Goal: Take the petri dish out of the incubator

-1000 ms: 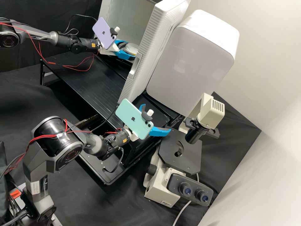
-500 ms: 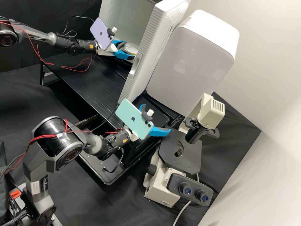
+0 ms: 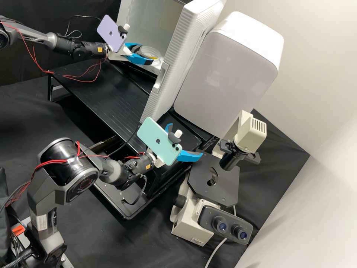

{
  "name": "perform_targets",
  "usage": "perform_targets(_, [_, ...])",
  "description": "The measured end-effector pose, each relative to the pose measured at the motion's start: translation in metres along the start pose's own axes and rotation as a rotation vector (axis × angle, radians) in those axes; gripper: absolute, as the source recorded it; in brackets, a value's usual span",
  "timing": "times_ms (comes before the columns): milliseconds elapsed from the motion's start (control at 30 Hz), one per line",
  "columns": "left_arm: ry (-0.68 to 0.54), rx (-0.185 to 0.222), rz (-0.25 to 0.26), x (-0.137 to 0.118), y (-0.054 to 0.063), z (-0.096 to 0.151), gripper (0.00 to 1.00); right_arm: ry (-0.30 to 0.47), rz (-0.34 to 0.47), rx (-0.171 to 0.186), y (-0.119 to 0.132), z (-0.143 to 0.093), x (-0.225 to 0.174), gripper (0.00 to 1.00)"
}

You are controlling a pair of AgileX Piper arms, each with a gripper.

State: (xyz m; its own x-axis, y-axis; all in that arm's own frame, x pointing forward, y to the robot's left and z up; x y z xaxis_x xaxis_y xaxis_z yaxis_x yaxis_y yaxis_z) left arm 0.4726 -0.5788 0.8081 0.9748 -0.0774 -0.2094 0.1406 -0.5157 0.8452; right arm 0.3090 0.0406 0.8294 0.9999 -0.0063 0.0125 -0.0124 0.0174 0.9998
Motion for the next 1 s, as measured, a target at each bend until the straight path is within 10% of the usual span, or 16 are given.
perform_targets(300, [-0.014, -0.026, 0.046, -0.002, 0.008, 0.002, 0.00, 0.000, 0.000, 0.000, 0.000, 0.000, 0.000, 1.00])
perform_targets(1000, [-0.040, -0.013, -0.018, -0.009, -0.016, 0.010, 0.00, 0.000, 0.000, 0.000, 0.000, 0.000, 0.000, 1.00])
